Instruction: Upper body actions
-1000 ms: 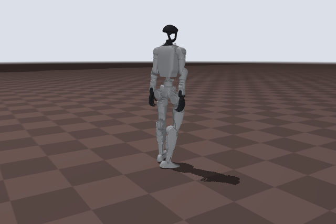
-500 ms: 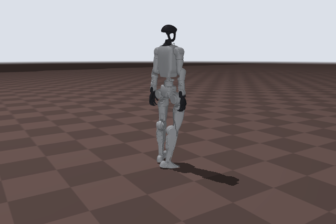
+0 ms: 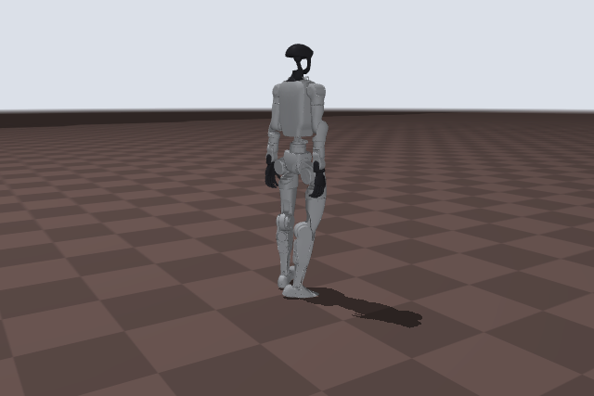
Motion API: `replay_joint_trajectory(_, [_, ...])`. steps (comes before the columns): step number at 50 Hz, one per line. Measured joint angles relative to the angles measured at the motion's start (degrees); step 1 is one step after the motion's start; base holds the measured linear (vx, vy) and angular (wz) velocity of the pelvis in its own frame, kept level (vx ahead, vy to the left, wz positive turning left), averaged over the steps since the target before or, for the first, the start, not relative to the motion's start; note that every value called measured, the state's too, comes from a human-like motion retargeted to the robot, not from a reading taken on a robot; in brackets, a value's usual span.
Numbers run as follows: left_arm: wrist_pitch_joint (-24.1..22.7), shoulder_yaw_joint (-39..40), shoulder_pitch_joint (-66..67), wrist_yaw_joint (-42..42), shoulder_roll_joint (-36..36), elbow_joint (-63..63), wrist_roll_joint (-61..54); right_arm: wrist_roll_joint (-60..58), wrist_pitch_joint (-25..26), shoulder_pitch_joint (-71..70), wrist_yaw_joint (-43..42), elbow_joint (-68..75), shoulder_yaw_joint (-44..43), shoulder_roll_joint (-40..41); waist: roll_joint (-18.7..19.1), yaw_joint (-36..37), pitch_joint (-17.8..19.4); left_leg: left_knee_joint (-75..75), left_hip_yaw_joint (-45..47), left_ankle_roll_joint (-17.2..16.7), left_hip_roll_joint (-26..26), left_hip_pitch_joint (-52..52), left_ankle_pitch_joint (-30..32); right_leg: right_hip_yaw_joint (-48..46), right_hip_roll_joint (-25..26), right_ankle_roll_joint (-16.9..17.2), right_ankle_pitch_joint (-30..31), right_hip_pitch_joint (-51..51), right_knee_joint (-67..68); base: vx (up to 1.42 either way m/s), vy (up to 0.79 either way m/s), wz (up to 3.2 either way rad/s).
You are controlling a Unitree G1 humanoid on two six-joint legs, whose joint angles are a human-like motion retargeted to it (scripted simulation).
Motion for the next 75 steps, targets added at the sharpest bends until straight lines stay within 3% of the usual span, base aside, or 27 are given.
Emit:
replay_joint_trajectory(12, [-2.1, -0.8, -0.6, -0.3, 2.2, -2.8, 2.5, 0.5, -0.3, 0.1, -0.6, -0.4, 0.8, -0.1, 1.1, 1.7, 2.6, 0.1, -0.8, -1.2, 1.7, -0.8, 1.4, -0.4, 1.9, -1.3, -0.8, 0.7, -0.2, -0.03, -0.01, 0.09])
replay_joint_trajectory(26, [-1.5, 0.9, 0.4, 1.4, 1.3, -2.5, 1.3, 0.9, -0.8, -0.6, -1.2, -1.4, 0.0, -2.7, 1.4, 6.5, 7.9, 4.7, -8.6, -1.9, 0.7, -10.2, 5.0, -10.7, 1.4, -3.7, -0.9, 0.7, -3.2, -0.18, -0.01, 0.67])
replay_joint_trajectory(30, [-0.5, 1.3, 1.1, 2.3, 0.0, -1.4, 0.7, 0.1, -0.1, 0.1, -1.7, 0.0, -1.3, -4.1, 1.0, 8.9, 7.0, 4.1, 1.8, -3.2, 1.5, -11.1, 2.8, -15.8, -0.1, -3.6, -1.4, -0.3, -3.8, -0.14, 0.07, 1.31])
replay_joint_trajectory(34, [-0.1, 1.9, 1.7, 1.5, -1.0, 0.0, -0.6, 0.0, 0.6, 0.8, -3.1, 0.7, -2.6, -5.2, 2.0, 7.8, 6.4, 3.8, 16.9, -10.5, 4.8, -9.0, 3.8, -22.5, 0.3, -3.1, -2.7, 0.5, -4.4, -0.10, 0.09, 1.93])
replay_joint_trajectory(37, [-0.2, 2.0, 1.7, 2.1, -1.0, 0.6, -0.8, 0.9, 0.5, 1.4, -3.1, 0.7, -3.2, -5.6, 2.4, 6.6, 5.8, 4.7, 25.5, -13.2, 6.4, -7.0, 7.8, -26.7, 0.5, -2.3, -3.7, 1.5, -4.9, -0.02, 0.11, 2.07])
replay_joint_trajectory(45, [-0.5, 2.7, 2.1, 3.1, -1.3, 1.1, -1.4, -0.4, 1.0, 1.2, -3.0, -0.1, -3.4, -5.2, 1.5, 7.2, 3.1, 7.1, 38.3, -13.2, 6.9, -2.1, 17.6, -33.1, -0.2, 0.3, -5.2, 2.7, -4.0, 0.07, 0.09, 1.42])
replay_joint_trajectory(48, [-0.6, 3.1, 2.1, 3.1, -1.7, 1.7, -1.9, -0.6, 0.7, 0.4, -2.7, -1.7, -2.9, -4.9, 3.4, 7.5, 2.1, 3.4, 33.4, -16.0, 5.5, -2.5, 17.2, -33.8, 2.2, 1.0, -5.4, 3.4, -3.7, 0.17, 0.14, 0.70])
replay_joint_trajectory(57, [-0.8, 2.8, 1.7, 3.2, -1.9, 1.1, -0.9, 2.0, -1.7, -1.8, 0.0, -7.0, -1.1, -2.2, 3.4, 9.0, 1.1, -0.7, 26.8, -13.5, 1.8, -3.1, 13.4, -36.1, 1.3, 3.1, -4.1, 4.9, -1.6, 0.18, 0.16, 0.30])
replay_joint_trajectory(65, [-1.5, 2.1, -1.3, 2.6, -1.5, -1.8, -1.4, 0.1, -2.9, -1.8, -0.5, -7.6, 1.6, -1.7, 2.3, 11.6, 2.6, -0.2, 21.3, -11.4, -0.1, -2.8, 9.8, -40.6, -0.2, 4.3, -2.0, 8.2, 0.1, 0.18, 0.20, 0.52])
replay_joint_trajectory(70, [-1.6, 1.1, -2.0, 1.6, -1.1, -2.3, -0.4, -1.0, -2.8, -0.7, -2.3, -6.3, 2.0, -1.7, 4.6, 9.3, 3.2, -0.2, 18.0, -9.7, 1.3, -2.3, 8.5, -43.8, -0.2, 0.7, 3.9, 10.7, 5.1, 0.21, 0.17, 1.07])
replay_joint_trajectory(73, [-1.2, 0.1, -3.0, 0.7, -0.5, -2.0, 0.7, 0.4, -2.9, 0.0, -3.6, -5.1, 1.3, -1.8, 7.5, 7.4, 4.4, 0.0, 14.7, -9.0, 4.4, -1.8, 8.4, -41.9, -0.7, -5.1, 7.4, 11.2, 12.0, 0.18, 0.11, 1.42])
replay_joint_trajectory(75, [-1.0, -0.1, -3.6, 0.1, -0.1, -1.8, 1.2, 1.1, -3.2, 0.3, -4.2, -4.4, 1.2, -1.8, 8.4, 7.0, 5.1, 0.0, 13.1, -8.7, 5.4, -1.6, 8.3, -39.0, -1.8, -5.5, 7.7, 10.6, 16.3, 0.17, 0.07, 0.98])
